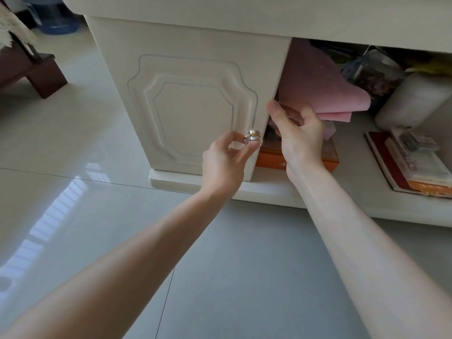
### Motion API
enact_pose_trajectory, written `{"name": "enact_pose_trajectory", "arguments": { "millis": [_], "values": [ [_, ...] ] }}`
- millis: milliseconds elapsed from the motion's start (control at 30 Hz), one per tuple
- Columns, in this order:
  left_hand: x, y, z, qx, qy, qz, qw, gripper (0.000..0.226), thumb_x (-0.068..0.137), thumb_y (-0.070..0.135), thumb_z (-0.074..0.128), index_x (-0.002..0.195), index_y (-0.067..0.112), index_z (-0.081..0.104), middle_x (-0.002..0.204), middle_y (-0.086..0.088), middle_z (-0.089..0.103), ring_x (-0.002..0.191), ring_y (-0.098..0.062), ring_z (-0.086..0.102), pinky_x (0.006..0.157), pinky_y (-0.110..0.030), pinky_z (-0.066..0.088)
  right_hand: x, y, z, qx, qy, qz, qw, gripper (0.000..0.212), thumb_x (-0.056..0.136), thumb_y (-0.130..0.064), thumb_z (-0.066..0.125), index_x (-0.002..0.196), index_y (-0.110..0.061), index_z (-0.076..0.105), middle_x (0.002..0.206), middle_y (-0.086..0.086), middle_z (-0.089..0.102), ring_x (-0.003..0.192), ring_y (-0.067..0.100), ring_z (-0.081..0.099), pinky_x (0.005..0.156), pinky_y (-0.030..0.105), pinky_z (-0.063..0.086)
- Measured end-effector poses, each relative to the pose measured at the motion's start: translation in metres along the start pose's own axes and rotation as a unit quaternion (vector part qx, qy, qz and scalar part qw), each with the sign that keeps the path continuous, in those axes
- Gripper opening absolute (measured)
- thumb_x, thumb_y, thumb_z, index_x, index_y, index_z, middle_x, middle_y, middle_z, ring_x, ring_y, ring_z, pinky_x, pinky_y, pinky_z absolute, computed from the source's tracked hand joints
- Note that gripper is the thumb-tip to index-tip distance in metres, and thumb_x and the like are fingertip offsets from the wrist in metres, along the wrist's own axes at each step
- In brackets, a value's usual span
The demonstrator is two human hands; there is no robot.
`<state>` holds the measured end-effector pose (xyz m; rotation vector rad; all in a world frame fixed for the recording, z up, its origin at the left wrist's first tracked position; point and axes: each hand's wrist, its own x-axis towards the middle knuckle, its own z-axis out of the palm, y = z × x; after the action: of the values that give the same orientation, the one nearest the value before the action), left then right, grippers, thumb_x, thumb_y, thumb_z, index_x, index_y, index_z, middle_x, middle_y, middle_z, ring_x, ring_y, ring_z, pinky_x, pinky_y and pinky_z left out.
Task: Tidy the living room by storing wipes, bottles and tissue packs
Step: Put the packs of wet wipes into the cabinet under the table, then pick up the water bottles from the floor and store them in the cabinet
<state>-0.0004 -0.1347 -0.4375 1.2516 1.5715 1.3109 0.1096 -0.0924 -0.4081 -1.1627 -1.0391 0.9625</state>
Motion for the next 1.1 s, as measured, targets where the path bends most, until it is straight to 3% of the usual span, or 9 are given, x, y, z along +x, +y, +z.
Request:
{"name": "enact_pose_trajectory", "arguments": {
  "millis": [267, 567, 767, 900, 1000, 1100],
  "values": [
    [0.001, -0.001, 0.001, -0.006, 0.005, -0.001, 1.0, 0.016, 0.085, 0.046, 0.068, 0.08, 0.034, 0.058, 0.069, 0.001, 0.071, 0.077, -0.02, 0.071, 0.063, -0.026, 0.046, 0.002, 0.002, -0.001, 0.005, -0.006, 0.004, 1.0, 0.039, 0.078, -0.031, 0.078, 0.108, -0.009, 0.065, 0.103, 0.006, 0.07, 0.103, 0.023, 0.065, 0.094, 0.039, 0.053],
    [0.006, 0.001, -0.004, -0.007, -0.008, -0.022, 1.0, 0.018, 0.08, 0.048, 0.072, 0.072, 0.036, 0.06, 0.074, 0.003, 0.073, 0.078, -0.016, 0.072, 0.055, -0.024, 0.038, 0.0, 0.0, -0.001, 0.009, -0.007, 0.008, 1.0, 0.038, 0.08, -0.029, 0.076, 0.11, -0.008, 0.064, 0.103, 0.005, 0.069, 0.1, 0.019, 0.065, 0.093, 0.036, 0.054],
    [0.003, -0.003, -0.008, -0.008, -0.018, -0.03, 0.999, 0.016, 0.083, 0.047, 0.07, 0.084, 0.032, 0.064, 0.084, 0.006, 0.075, 0.085, -0.01, 0.071, 0.057, -0.023, 0.041, -0.004, 0.006, -0.005, 0.012, -0.018, 0.021, 1.0, 0.034, 0.081, -0.029, 0.075, 0.109, -0.011, 0.064, 0.107, 0.002, 0.07, 0.102, 0.009, 0.066, 0.093, 0.032, 0.054],
    [-0.011, 0.006, -0.029, 0.007, -0.043, -0.072, 0.996, 0.03, 0.083, 0.044, 0.071, 0.102, 0.021, 0.066, 0.093, 0.002, 0.075, 0.089, -0.008, 0.07, 0.067, -0.02, 0.047, -0.023, 0.008, -0.011, 0.016, -0.012, 0.091, 0.996, 0.031, 0.083, -0.03, 0.073, 0.108, -0.013, 0.065, 0.098, -0.007, 0.072, 0.094, 0.002, 0.067, 0.088, 0.026, 0.054],
    [-0.03, 0.024, -0.04, -0.004, -0.072, -0.113, 0.991, 0.029, 0.085, 0.036, 0.071, 0.106, 0.016, 0.065, 0.094, 0.001, 0.074, 0.08, 0.003, 0.067, 0.063, -0.007, 0.046, -0.044, -0.005, -0.022, -0.002, -0.001, 0.143, 0.99, 0.034, 0.084, -0.032, 0.071, 0.111, -0.013, 0.065, 0.1, -0.008, 0.071, 0.097, 0.005, 0.066, 0.081, 0.022, 0.053],
    [-0.051, 0.048, -0.049, -0.025, -0.094, -0.148, 0.984, 0.025, 0.086, 0.027, 0.07, 0.106, 0.014, 0.063, 0.088, 0.006, 0.071, 0.069, 0.012, 0.063, 0.058, -0.004, 0.042, -0.066, -0.028, -0.033, -0.016, -0.006, 0.184, 0.983, 0.015, 0.084, -0.032, 0.071, 0.095, -0.022, 0.067, 0.092, -0.008, 0.072, 0.092, 0.006, 0.066, 0.077, 0.023, 0.051]
  ]
}}
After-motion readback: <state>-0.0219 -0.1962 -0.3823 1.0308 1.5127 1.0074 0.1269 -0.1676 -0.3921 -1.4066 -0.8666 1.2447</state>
